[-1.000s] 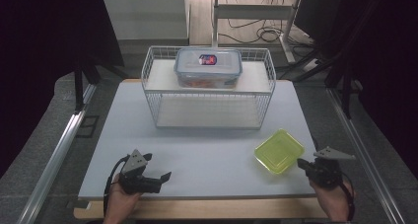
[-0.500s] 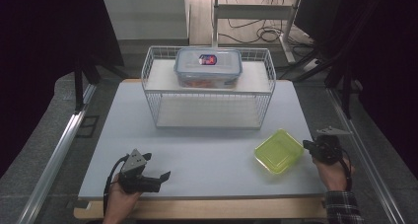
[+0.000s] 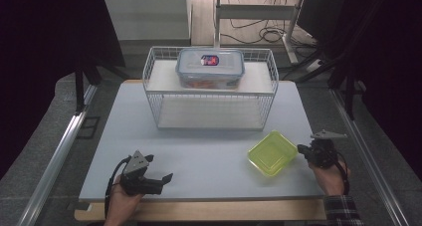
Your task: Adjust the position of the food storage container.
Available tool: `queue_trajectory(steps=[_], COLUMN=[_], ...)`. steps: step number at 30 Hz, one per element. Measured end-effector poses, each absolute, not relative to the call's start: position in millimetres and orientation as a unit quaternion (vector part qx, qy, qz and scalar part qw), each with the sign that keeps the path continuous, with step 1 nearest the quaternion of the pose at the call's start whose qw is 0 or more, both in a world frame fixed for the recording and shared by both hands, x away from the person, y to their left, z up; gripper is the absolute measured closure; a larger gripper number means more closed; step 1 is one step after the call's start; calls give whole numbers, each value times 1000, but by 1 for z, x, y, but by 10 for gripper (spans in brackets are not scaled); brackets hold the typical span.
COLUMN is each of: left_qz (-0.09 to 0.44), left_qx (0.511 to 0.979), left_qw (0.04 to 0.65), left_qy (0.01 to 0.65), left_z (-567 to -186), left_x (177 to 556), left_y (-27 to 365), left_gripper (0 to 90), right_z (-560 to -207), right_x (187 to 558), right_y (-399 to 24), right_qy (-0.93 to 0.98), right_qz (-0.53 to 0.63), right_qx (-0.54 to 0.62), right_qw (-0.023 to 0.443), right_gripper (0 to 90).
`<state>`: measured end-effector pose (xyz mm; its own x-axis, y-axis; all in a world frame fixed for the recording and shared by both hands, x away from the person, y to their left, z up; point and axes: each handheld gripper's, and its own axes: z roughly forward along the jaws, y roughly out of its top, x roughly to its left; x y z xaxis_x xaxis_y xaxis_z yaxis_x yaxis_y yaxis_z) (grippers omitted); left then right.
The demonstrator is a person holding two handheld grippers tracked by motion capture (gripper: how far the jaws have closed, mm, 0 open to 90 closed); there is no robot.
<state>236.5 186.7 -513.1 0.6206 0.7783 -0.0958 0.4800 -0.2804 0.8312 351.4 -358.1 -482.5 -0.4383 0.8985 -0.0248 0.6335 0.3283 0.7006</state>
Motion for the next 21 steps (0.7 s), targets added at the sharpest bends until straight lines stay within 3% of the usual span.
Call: queue_trajectory(steps=[8, 21], left_qz=[167, 163], left_qx=[784, 783], left_qw=[444, 446], left_qy=[401, 401], left_z=[-514, -513], left_x=[237, 236], left_y=[186, 186], left_gripper=[56, 56], right_z=[-487, -479], right_x=[368, 334], right_y=[-361, -329], right_qy=[787, 810], right_qz=[348, 346], right_qx=[475, 451], right_qw=[184, 146], right_gripper=[893, 895])
